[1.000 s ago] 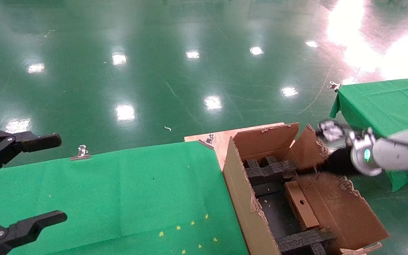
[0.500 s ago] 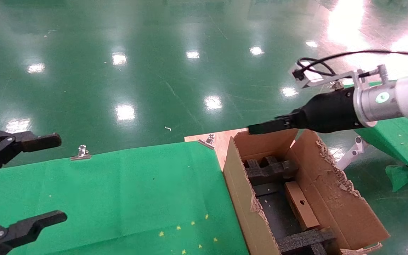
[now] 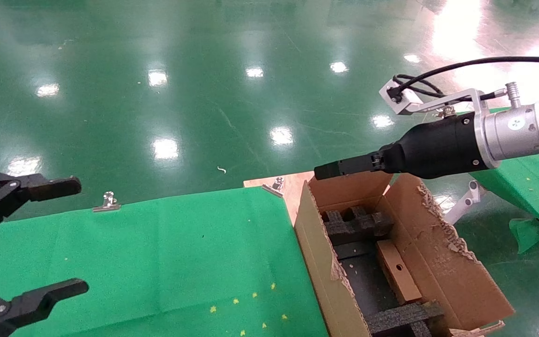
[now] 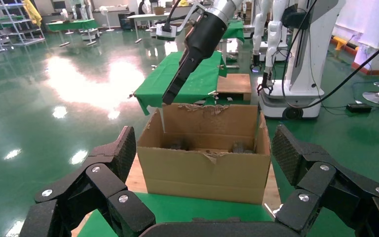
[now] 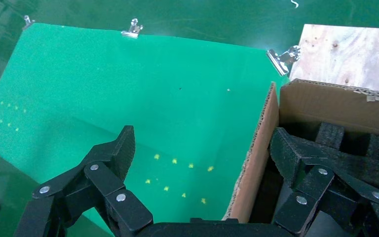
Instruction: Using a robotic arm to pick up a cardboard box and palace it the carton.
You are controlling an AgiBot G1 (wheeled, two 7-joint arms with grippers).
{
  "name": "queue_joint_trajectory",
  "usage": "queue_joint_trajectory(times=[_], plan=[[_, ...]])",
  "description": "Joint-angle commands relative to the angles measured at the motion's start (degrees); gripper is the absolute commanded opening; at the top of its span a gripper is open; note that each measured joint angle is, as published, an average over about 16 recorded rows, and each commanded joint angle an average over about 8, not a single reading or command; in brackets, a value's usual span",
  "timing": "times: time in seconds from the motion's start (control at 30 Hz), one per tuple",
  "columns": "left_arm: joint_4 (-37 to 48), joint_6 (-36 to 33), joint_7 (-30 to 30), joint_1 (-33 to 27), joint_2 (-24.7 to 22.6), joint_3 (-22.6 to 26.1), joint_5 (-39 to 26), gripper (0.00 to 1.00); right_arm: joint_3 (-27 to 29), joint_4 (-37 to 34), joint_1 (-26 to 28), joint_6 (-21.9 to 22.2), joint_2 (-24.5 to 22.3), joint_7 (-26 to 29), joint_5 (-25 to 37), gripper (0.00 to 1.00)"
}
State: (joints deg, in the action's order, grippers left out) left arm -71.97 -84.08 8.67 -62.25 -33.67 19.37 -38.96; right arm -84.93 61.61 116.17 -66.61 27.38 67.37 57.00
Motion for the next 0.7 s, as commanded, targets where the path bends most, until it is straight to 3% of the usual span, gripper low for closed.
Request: queue_joint_trajectory(times=[0.03, 0.7], plan=[[0.0, 0.0, 0.0, 0.0, 0.0, 0.0, 0.0, 1.0, -0.29, 0.18, -0.16, 0.67, 0.01, 0.2, 0.63, 1.0], [0.01, 0.0, -0.01, -0.01, 0.0, 0.01, 0.01, 1.0, 22.13, 3.97, -17.71, -5.84, 2.47, -18.19, -4.58, 1.0]])
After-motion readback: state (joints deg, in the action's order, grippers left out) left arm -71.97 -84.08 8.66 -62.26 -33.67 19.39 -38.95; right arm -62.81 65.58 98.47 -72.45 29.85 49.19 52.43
